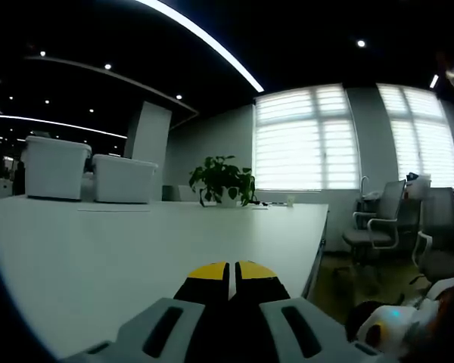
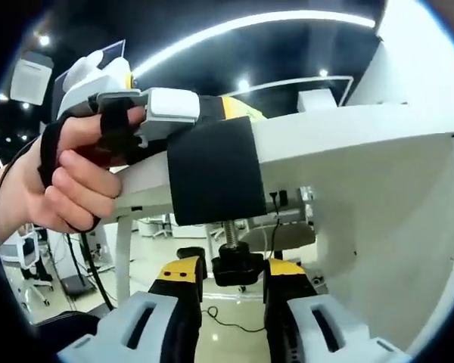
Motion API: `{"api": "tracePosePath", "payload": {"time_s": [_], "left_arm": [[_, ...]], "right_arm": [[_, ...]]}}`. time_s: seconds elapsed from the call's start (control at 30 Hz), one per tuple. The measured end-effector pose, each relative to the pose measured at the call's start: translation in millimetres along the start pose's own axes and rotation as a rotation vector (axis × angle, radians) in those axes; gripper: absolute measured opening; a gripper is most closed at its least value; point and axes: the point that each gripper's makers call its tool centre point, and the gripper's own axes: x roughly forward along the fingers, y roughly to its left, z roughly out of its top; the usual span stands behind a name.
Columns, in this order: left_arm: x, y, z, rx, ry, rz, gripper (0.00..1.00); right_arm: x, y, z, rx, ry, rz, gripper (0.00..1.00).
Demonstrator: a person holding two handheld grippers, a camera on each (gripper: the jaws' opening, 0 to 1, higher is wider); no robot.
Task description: Clamp the fixed fixture on the desktop, loosen the retaining clip, secure it to the edge of the desk, and tighten the retaining clip.
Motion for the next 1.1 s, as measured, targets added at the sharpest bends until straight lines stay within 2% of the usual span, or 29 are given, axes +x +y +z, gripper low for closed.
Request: {"api": "tracePosePath", "payload": {"time_s": [0.03,0.2,0.37,0.5,0.6,0.73,0.8,0.87,0.93,1.03,1.1], "left_arm": [[0,0.1,0.0,-0.001,0.0,0.0,0.04],[0,0.2,-0.1,0.001,0.0,0.0,0.04],[0,0.3,0.0,0.001,0.0,0.0,0.04],[0,0.2,0.2,0.002,-0.001,0.0,0.04],[0,0.3,0.2,-0.008,0.001,0.0,0.04],[0,0.4,0.3,-0.005,0.001,0.0,0.04],[0,0.3,0.4,-0.006,0.001,0.0,0.04],[0,0.1,0.5,-0.005,0.001,0.0,0.04],[0,0.2,0.5,-0.007,0.001,0.0,0.04],[0,0.3,0.7,-0.003,0.0,0.0,0.04],[0,0.4,0.8,0.001,0.0,0.001,0.04]], "right_arm": [[0,-3,-0.4,-0.005,0.002,0.002,0.24],[0,1,0.0,-0.02,0.004,0.109,0.24],[-2,6,-0.7,-0.104,0.007,0.267,0.23],[4,8,-1.9,-0.154,0.016,0.375,0.23],[5,9,-0.6,-0.152,0.029,0.442,0.23],[4,11,-1.1,-0.164,0.026,0.459,0.23],[1,14,-2.6,-0.144,0.016,0.447,0.24],[-5,17,-0.9,-0.082,-0.003,0.427,0.31],[-12,14,-4.3,-0.083,0.003,0.358,0.35],[-18,10,-5.6,-0.049,-0.005,0.261,0.35],[-17,7,-2.5,-0.059,-0.023,0.199,0.35]]}}
